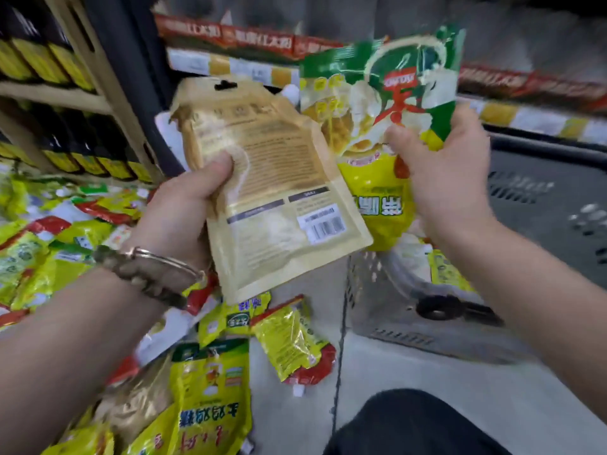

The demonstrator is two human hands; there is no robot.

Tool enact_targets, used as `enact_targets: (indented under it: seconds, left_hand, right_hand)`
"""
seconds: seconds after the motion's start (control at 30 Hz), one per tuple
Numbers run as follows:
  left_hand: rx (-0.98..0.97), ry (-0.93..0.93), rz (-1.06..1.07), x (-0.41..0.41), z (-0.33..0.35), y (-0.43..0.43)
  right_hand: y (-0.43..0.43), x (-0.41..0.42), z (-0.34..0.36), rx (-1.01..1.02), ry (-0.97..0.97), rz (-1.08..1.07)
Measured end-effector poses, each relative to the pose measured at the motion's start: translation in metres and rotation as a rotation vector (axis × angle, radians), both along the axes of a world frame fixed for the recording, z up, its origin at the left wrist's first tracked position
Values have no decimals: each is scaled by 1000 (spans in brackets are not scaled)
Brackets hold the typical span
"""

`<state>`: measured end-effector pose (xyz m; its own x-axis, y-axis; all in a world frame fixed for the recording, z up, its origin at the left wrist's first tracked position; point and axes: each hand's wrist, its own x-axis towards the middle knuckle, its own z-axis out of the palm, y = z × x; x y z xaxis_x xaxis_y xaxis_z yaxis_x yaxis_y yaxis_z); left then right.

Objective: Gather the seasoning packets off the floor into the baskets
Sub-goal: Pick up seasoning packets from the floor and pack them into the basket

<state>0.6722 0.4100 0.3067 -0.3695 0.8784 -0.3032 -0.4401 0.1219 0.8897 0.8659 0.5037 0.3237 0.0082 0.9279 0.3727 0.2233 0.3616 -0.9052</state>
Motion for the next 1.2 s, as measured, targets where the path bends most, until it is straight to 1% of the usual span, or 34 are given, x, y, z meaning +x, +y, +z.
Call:
enact_targets:
  seconds: [0.13,0.2,0.3,0.4,0.5,0.63,0.7,0.8,0.87,0.97,1.0,1.07,1.1,1.17,1.2]
  left_hand:
    - [-19,-11,-154,60,23,70]
    - [-59,23,-199,95,22,107]
    - [-125,154,-271,148,7,157]
    - [-223,355,-328,201,-25,201]
    - [-339,507,-412,248,-74,235]
    - [-456,605,-492,290,-137,256]
    - [-527,600,-559,300,-162,255]
    - [-614,608,-771,306,-190,247]
    - [-672,662,-864,305,-215,246]
    - [-638,655,-830,299,-227,244]
    - [-600,648,-817,298,-225,242]
    - [-534,681,-756,297,-231,242]
    - [-517,689,-696,296,-232,242]
    - [-529,713,-540,293,-232,247]
    - [-571,744,-501,290,-230,249]
  right_hand:
    - [56,83,27,-104,51,-18]
    - [81,126,27,-209,61,-49]
    - [118,188,3,-428,103,-126]
    - [148,239,-46,-637,94,-255]
    - [173,277,-106,-750,-79,-391]
    - [185,305,-168,-826,-317,-433]
    - [185,317,-192,-885,-372,-433]
    - [183,335,-212,-995,-454,-379]
    - [184,341,-215,-1052,-429,-366]
    - [186,343,-222,-1076,-421,-394]
    - [186,341,-226,-1088,-456,-395]
    - [181,334,-231,-1086,-593,-413]
    - [180,333,-235,-1043,-660,-447]
    - [178,327,-238,-922,-672,-516]
    - [175,322,-236,-827,-677,-538]
